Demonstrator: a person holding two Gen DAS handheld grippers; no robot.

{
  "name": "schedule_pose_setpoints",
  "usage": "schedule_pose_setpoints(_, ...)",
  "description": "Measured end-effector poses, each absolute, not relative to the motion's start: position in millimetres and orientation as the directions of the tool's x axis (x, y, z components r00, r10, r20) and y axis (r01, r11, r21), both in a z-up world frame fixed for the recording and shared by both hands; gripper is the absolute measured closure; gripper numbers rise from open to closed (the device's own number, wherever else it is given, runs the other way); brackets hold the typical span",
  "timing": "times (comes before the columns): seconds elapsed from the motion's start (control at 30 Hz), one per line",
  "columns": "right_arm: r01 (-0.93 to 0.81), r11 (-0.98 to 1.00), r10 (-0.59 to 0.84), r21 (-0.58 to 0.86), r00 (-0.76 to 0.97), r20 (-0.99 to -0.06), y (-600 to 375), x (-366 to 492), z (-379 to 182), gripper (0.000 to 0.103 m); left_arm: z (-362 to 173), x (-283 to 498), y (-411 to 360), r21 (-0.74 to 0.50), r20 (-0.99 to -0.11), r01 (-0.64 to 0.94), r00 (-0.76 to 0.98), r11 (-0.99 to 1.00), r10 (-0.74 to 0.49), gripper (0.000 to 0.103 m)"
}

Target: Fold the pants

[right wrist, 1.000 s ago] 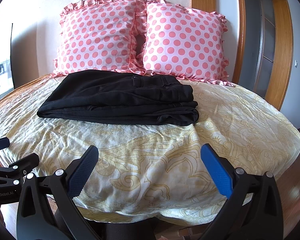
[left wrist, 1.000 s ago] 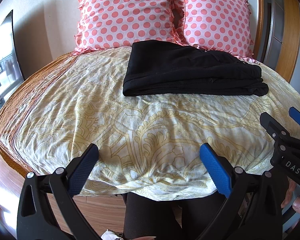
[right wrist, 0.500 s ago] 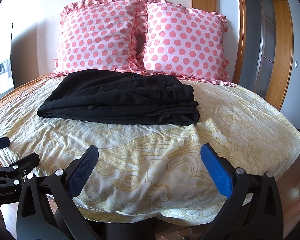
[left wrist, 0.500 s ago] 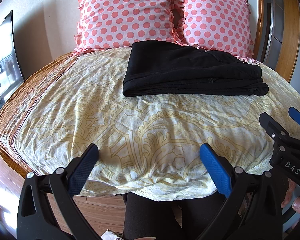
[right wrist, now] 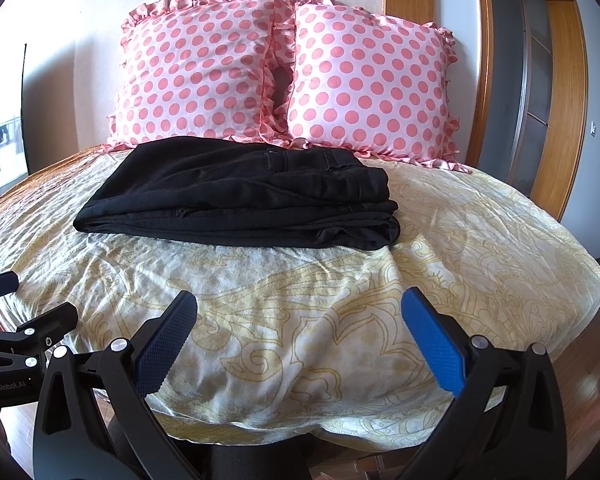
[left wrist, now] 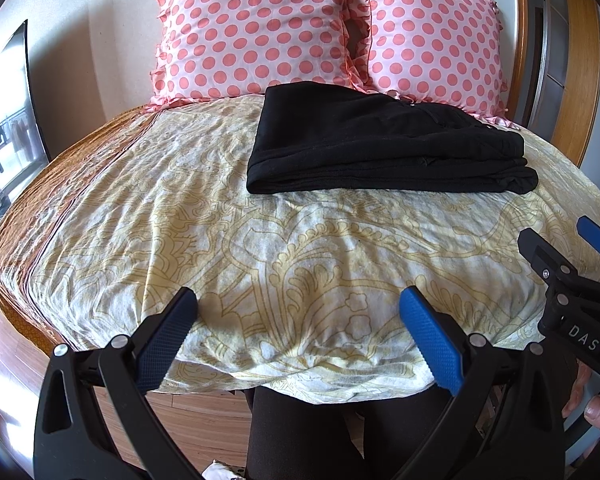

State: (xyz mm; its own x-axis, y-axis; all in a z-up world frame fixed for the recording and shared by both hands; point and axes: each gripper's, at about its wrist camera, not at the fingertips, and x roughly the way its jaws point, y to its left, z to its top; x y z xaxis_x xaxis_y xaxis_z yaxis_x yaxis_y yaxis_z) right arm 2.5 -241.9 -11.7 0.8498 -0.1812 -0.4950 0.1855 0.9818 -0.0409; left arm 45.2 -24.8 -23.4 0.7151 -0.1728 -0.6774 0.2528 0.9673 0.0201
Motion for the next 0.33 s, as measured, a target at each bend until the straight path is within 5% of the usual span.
schedule_pose_setpoints(0.33, 0.184, 0.982, -0.179, -0.041, 0.849, -0.496, -242.2, 2.3, -13.3, 0.001, -22.6, 48.2, -23.5, 0.019, -0.680, 0.253, 0.712, 0.967, -0.173, 0.002)
